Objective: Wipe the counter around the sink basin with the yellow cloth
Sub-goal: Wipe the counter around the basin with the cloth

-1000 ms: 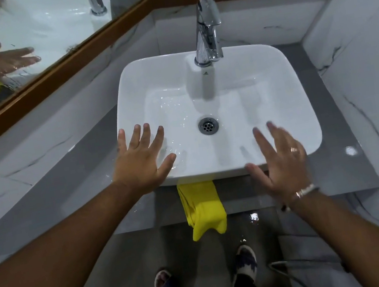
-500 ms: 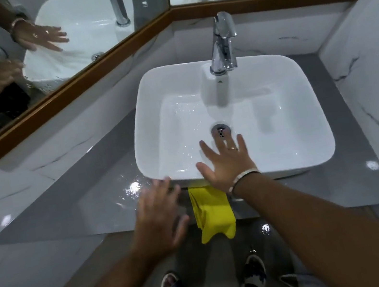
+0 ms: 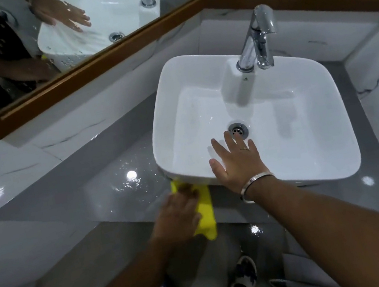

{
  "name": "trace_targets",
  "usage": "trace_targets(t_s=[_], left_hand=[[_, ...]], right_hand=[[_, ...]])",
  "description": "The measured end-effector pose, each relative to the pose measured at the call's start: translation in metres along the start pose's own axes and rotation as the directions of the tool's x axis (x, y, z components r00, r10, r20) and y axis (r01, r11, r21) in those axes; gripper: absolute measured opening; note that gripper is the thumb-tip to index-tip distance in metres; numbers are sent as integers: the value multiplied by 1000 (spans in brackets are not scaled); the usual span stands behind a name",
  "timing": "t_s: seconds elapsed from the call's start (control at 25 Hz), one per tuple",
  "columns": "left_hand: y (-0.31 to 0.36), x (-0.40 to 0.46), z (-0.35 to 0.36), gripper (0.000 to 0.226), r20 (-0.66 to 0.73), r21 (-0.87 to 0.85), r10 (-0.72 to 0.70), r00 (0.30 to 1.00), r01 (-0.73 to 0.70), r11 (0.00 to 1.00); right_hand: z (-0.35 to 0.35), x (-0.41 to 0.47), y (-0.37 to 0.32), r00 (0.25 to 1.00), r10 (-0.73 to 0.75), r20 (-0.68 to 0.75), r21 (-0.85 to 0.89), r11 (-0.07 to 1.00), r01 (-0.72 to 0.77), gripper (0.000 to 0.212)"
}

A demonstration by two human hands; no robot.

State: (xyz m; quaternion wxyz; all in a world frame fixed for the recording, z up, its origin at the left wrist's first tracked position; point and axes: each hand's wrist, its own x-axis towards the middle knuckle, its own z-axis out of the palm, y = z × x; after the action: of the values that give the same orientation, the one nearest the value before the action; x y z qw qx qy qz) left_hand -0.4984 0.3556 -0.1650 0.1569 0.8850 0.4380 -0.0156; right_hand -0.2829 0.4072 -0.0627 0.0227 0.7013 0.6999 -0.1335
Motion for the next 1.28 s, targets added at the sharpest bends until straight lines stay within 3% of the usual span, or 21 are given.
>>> trace_targets(t_s=[0.12,0.2,0.24,0.36,0.4,0.44,0.48,0.56,0.6,0.64,0.72,0.8,0.88,0.92,0.96,1.0,1.08,1.12,1.16,1.2,1.28], left_hand=[[-98,-43,-23,59,-67,24,-303,951,305,952],[-115,-50,-26,61,-75,30,-376,924,379,925],[-106,-45,-24,60,-65,30,-344,937,347,937],[-64,-23,-6,61,-69,55,-20,997,24,998],[-72,-16,-9,63,-86,101,26,996,-17,995],[-90,-9,-11,64,-129,124,-24,991,40,991],[-113,-5,-15,64,-177,85,-186,967,203,975],[-139,-4,-25,67,-235,-70,-615,753,618,783],[-134,-9,-25,70,-180,-121,-718,672,709,694],[-118,-14,-22,71,-159,-128,-738,656,727,674],[-79,-22,-6,71,-148,-99,-573,806,565,819],[-79,-7,-3,71,-106,-85,-259,960,251,964],[-113,36,-12,72,-155,55,-23,988,32,998],[-131,57,-21,72,-172,82,-58,983,73,994],[-146,72,-26,72,-221,47,-206,953,221,974],[-160,76,-33,73,-259,-41,-416,872,420,907],[-164,55,-33,74,-239,-211,-741,628,711,671],[-148,35,-28,74,-232,-223,-794,562,764,605],[-125,15,-21,73,-221,-216,-784,580,755,619],[-99,-3,-13,73,-188,-205,-721,667,691,693],[-75,-5,-3,72,-141,-137,-418,897,401,906]], right_hand=[[0,-1,-2,1000,-18,-14,-45,999,17,65],[0,-1,-3,1000,-7,-21,-73,997,5,64],[0,2,-10,1000,8,-17,-75,997,-9,65],[3,11,-44,999,28,-15,-13,1000,-28,70],[4,17,-56,1000,17,-14,6,1000,-17,71],[5,22,-64,1000,2,-6,18,1000,-2,71],[5,27,-69,1000,-7,3,32,999,7,71],[5,26,-69,1000,4,9,55,998,-4,70],[5,26,-68,1000,4,7,60,998,-4,70],[4,27,-68,1000,-2,6,62,998,1,70],[3,26,-69,1000,-9,16,63,998,8,69],[4,26,-70,1000,-14,16,60,998,13,69],[4,27,-70,1000,-17,18,57,998,16,68],[3,27,-69,1000,-18,20,55,998,17,68],[3,28,-69,1000,-18,23,55,998,17,68],[2,28,-69,1000,-21,20,57,998,19,68],[2,28,-70,999,-25,21,66,998,24,68],[3,28,-70,999,-27,26,69,997,25,68],[2,28,-70,999,-26,27,72,997,24,68],[2,27,-70,999,-26,29,78,997,23,69],[1,26,-70,999,-25,35,83,996,22,70]])
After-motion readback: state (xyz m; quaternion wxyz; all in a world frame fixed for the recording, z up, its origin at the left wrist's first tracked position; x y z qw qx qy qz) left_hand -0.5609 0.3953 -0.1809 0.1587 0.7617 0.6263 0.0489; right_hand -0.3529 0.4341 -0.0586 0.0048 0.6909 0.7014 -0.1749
